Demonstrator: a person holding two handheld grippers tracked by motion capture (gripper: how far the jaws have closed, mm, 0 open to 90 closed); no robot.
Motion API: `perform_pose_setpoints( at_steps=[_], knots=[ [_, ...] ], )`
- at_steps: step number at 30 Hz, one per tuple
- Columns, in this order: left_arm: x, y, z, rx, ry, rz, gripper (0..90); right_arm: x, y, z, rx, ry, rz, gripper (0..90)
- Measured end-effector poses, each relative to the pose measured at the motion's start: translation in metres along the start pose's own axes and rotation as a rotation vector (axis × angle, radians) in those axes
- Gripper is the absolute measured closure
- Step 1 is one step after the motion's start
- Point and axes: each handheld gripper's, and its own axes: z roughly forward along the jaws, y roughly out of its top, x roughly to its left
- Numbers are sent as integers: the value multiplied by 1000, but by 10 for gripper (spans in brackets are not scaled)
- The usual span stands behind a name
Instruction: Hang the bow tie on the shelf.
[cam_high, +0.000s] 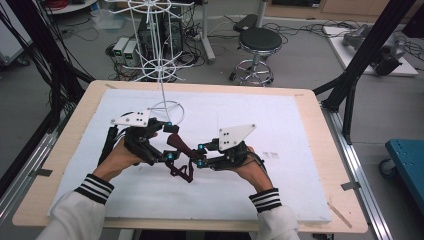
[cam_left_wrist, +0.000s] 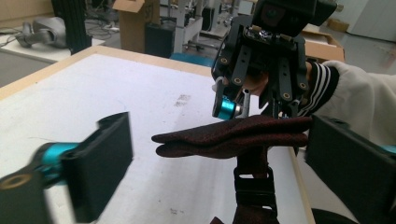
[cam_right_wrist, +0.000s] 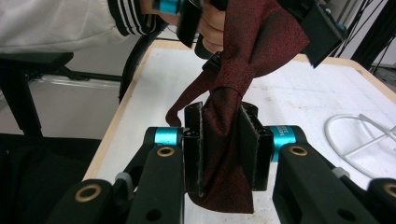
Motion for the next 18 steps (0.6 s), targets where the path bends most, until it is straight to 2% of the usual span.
perform_pose_setpoints(
  at_steps=[1,5,6,7,10,17,18],
  knots=[
    [0,0,-1,-7,-14,3,227,0,0,0,-1,-2,-6,736],
    [0,1,-3,-25,-30,-5,275,1,1,0,3,-4,-12,736],
    [1,1,-4,-24,-34,-12,297,1,1,0,4,-4,-16,736],
    [1,1,-5,-21,-38,-16,362,2,1,0,9,-5,-20,736],
    [1,1,-7,-12,-49,-30,390,2,1,0,8,-6,-23,736],
    [0,1,-8,-1,-69,-25,549,1,1,0,19,-17,-21,736],
    [0,1,-8,2,-72,-28,593,0,0,0,18,-22,-24,736]
  ],
)
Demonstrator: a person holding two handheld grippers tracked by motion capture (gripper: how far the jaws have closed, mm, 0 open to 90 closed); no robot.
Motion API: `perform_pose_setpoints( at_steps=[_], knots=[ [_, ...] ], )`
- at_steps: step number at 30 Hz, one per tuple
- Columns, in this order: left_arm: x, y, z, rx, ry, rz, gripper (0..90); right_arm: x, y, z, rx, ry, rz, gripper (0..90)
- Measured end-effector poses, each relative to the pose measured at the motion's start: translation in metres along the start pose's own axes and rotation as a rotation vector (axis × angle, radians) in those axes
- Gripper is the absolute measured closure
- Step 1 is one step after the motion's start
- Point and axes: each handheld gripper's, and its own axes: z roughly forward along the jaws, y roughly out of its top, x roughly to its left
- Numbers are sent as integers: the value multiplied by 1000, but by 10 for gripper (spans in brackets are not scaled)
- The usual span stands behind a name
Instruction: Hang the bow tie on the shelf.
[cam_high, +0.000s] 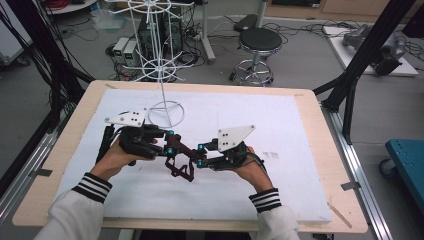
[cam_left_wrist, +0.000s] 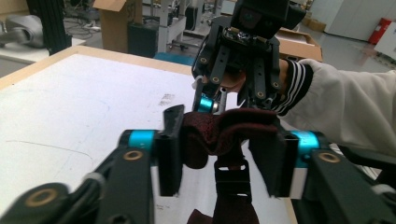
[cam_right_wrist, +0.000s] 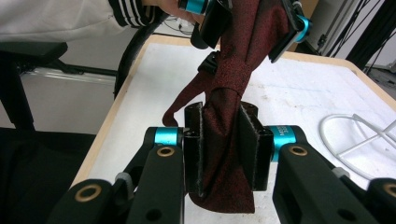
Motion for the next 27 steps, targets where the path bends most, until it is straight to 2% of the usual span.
perform_pose_setpoints(
  at_steps=[4,10,16,17,18,19,21,22,24,25,27],
  knots=[
    [-1,0,-1,3,13,18,634,0,0,0,4,1,8,736],
    [-4,1,-1,15,17,45,759,-1,-1,0,9,-5,18,736],
    [-6,2,-1,23,43,59,782,-1,-1,1,12,-11,25,721],
    [-7,2,-1,17,49,62,782,-1,-1,1,11,-14,31,691],
    [-7,2,-1,17,53,62,782,-1,-1,1,5,-10,36,613],
    [-7,2,-1,20,55,65,782,-1,-1,2,-3,-14,51,482],
    [-7,2,-1,31,66,64,781,0,0,5,-1,-77,99,156],
    [-7,2,-2,33,69,65,782,0,-1,7,-6,-104,108,82],
    [-8,3,-2,28,76,67,782,-2,-2,6,-16,-128,120,7],
    [-7,3,-3,27,79,71,781,-2,-2,6,-19,-148,124,6],
    [-7,3,-5,22,97,71,781,-2,-2,3,-23,-160,124,5]
  ],
)
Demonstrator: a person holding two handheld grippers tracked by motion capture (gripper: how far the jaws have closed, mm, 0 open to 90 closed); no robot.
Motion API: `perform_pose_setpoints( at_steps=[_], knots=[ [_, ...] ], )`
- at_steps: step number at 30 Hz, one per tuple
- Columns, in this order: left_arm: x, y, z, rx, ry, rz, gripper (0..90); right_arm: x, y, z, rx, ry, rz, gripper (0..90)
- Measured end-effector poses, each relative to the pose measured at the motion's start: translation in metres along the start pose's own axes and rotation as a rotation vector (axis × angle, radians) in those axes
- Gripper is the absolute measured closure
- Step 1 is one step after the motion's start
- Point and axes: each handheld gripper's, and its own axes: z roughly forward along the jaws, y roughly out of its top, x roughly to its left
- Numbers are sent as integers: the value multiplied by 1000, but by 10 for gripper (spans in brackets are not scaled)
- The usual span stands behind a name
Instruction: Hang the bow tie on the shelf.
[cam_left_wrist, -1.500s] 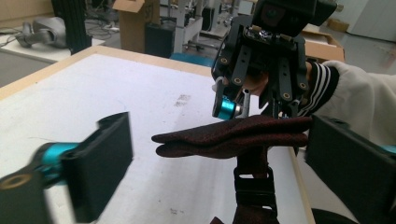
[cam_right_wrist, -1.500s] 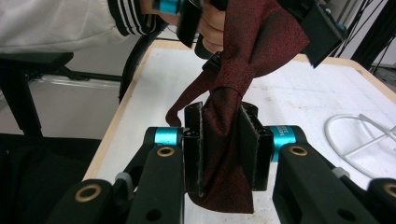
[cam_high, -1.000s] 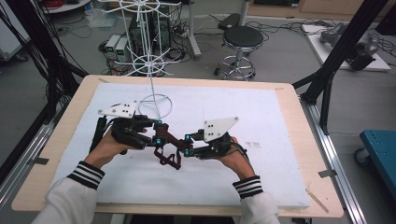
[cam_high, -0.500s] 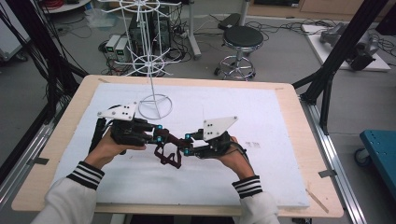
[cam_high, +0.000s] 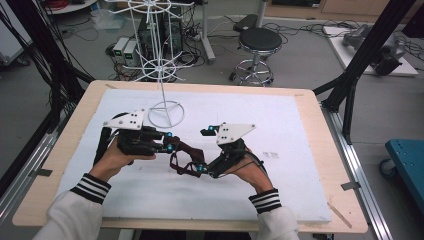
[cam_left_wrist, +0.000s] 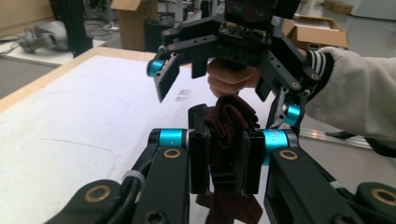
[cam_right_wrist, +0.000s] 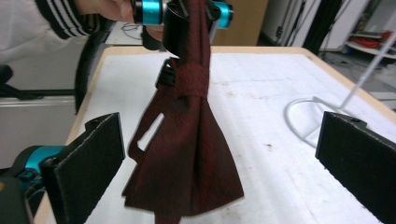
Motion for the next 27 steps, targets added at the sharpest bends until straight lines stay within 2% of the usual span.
perform_pose_setpoints(
  at_steps=[3,5,6,9,12,15,20,27],
  knots=[
    [1,1,-5,-9,23,-1,781,-1,0,-6,0,-13,14,6],
    [0,2,-9,-18,44,2,780,-3,-1,-11,0,-37,21,6],
    [0,2,-11,-17,53,8,779,-3,-4,-18,7,-64,46,6],
    [-1,4,-19,-27,83,14,779,-3,-8,-26,-2,-84,62,6],
    [-1,6,-26,-39,122,20,778,-2,-11,-35,24,-101,77,6],
    [0,10,-32,-51,154,30,778,-1,-12,-46,-14,-128,81,6],
    [3,19,-40,-63,204,43,778,0,-21,-60,-15,-198,98,6],
    [10,29,-49,-77,269,51,777,5,-37,-81,-36,-272,127,6]
  ],
)
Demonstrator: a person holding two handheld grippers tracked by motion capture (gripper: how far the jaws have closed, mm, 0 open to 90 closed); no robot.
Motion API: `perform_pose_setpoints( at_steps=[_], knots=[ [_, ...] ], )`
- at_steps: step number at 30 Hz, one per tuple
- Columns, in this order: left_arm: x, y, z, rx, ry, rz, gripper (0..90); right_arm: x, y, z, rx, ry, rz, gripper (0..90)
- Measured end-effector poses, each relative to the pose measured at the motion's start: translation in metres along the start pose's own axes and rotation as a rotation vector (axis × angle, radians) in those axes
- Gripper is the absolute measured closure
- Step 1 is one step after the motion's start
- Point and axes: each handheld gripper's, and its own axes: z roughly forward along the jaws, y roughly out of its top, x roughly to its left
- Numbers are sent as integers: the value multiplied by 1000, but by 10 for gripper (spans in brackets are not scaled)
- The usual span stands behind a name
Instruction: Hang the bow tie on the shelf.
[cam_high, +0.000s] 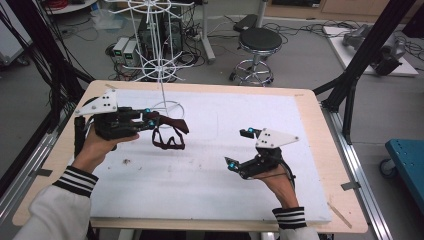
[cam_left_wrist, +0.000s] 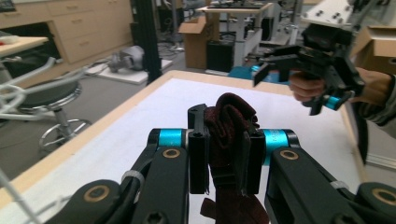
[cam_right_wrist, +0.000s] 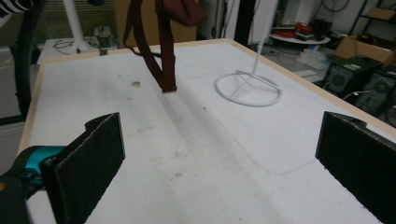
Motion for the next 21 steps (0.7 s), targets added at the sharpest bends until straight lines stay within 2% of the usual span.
perform_pose_setpoints(
  at_steps=[5,7,12,16,21],
  knots=[
    [7,6,-5,-7,38,9,777,0,-13,-15,-7,-41,9,6],
    [9,8,-6,-7,51,8,777,0,-18,-20,-20,-54,28,6],
    [13,13,-6,-7,74,15,777,-1,-25,-33,-62,-97,54,6],
    [18,17,-5,-11,90,15,776,-2,-33,-44,-126,-140,69,6],
    [26,22,-4,-7,109,17,776,-2,-44,-52,-158,-189,80,6]
  ],
)
